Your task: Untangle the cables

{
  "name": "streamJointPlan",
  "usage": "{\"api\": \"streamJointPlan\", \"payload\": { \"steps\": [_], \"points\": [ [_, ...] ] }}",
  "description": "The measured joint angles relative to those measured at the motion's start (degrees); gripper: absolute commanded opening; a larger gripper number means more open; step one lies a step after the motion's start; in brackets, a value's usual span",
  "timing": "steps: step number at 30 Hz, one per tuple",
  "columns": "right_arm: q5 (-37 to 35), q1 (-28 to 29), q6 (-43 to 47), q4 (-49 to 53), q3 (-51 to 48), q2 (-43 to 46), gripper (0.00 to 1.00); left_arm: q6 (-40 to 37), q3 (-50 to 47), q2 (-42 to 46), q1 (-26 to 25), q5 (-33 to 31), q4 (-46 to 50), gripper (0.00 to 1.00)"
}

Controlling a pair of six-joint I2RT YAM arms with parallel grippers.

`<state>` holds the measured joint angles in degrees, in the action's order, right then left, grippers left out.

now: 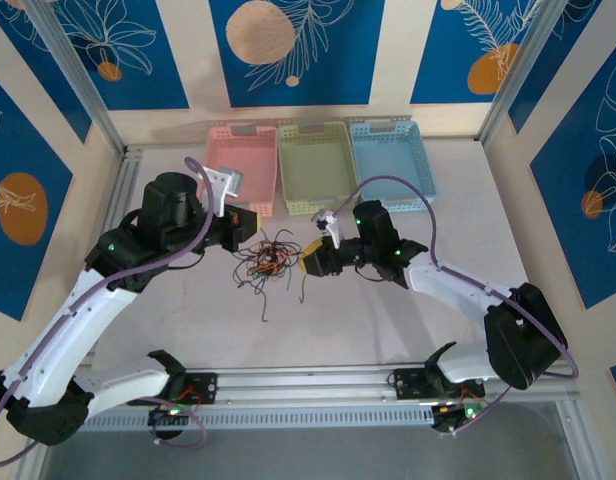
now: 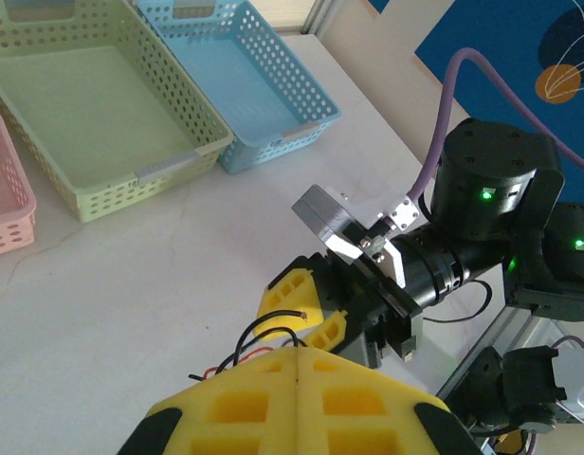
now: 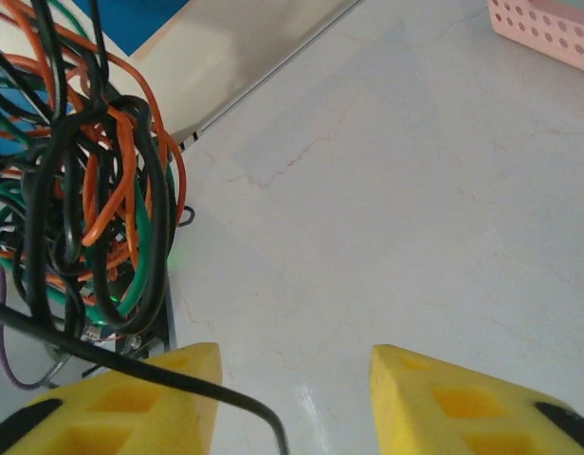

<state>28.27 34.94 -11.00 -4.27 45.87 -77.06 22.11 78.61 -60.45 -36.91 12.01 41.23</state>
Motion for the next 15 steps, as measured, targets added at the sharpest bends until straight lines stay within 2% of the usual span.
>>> {"api": "streamJointPlan", "payload": {
  "steps": [1, 2, 8, 11, 15],
  "points": [
    [0.0, 0.0, 0.0, 0.0, 0.0, 0.0, 0.05, 0.0, 0.0, 0.0, 0.0, 0.0, 0.0, 0.0],
    [0.0, 0.0, -0.2, 0.0, 0.1, 0.0, 0.0, 0.0, 0.0, 0.0, 0.0, 0.0, 0.0, 0.0],
    [-2.3, -1.5, -2.6, -1.3, -1.9, 1.9, 0.0, -0.2, 0.1, 0.5, 0.0, -2.7, 0.6, 0.0],
    [-5.0, -6.5, -6.7, -2.3, -5.8, 6.4, 0.0, -0.2, 0.1, 2.5, 0.0, -7.3, 1.7, 0.0],
    [-10.9, -17.5, -15.5, -1.8, -8.6, 10.0, 0.0, -0.2, 0.1, 8.9, 0.0, -14.2, 2.6, 0.0]
  ]
}}
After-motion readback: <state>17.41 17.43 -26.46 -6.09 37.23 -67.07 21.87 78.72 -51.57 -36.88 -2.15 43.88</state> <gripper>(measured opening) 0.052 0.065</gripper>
